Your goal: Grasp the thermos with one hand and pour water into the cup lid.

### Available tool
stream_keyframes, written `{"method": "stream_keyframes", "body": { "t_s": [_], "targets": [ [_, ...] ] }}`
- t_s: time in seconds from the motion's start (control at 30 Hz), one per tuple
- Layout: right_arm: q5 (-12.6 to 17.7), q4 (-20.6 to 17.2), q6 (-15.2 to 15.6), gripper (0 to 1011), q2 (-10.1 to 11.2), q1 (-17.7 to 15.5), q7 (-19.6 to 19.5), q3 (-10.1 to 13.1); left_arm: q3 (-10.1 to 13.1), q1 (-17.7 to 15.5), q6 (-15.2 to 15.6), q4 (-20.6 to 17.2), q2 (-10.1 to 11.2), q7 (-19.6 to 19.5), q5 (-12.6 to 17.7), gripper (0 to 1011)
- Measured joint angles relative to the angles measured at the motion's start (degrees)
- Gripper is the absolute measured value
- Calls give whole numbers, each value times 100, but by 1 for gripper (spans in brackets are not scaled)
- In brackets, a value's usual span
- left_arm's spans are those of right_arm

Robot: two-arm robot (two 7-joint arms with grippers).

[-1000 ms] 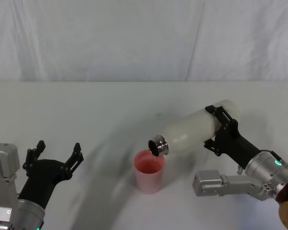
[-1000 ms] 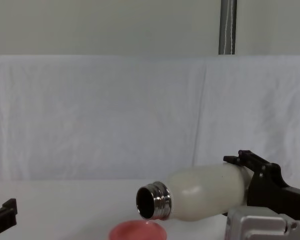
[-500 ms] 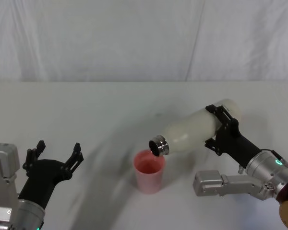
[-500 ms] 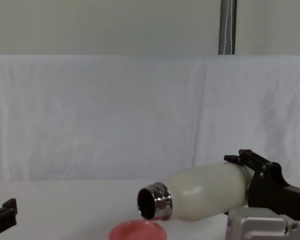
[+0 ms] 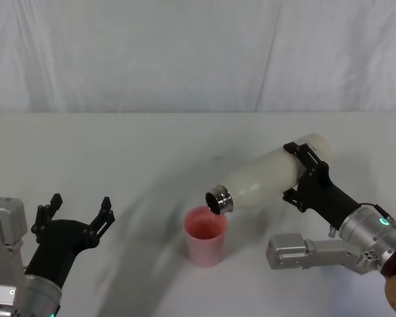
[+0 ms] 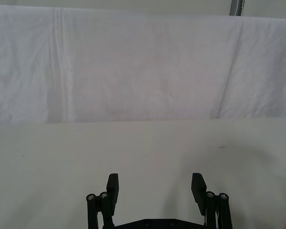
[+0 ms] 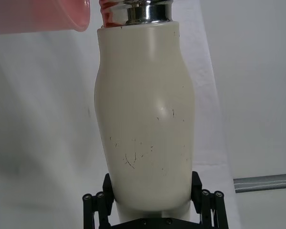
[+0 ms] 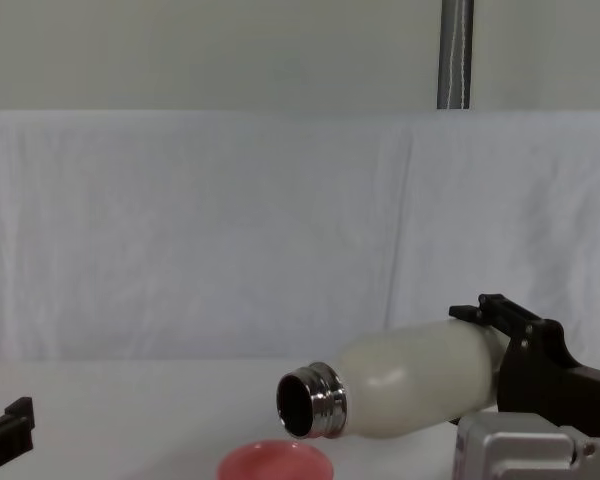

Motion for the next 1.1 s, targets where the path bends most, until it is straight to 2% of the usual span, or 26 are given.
{"method": "stream_keyframes", "body": {
  "t_s": [1.1],
  "targets": [
    [-70,0,-7,960,45,80,-11,-68,0,0,0,0,0,0,0,1001]
  ]
}}
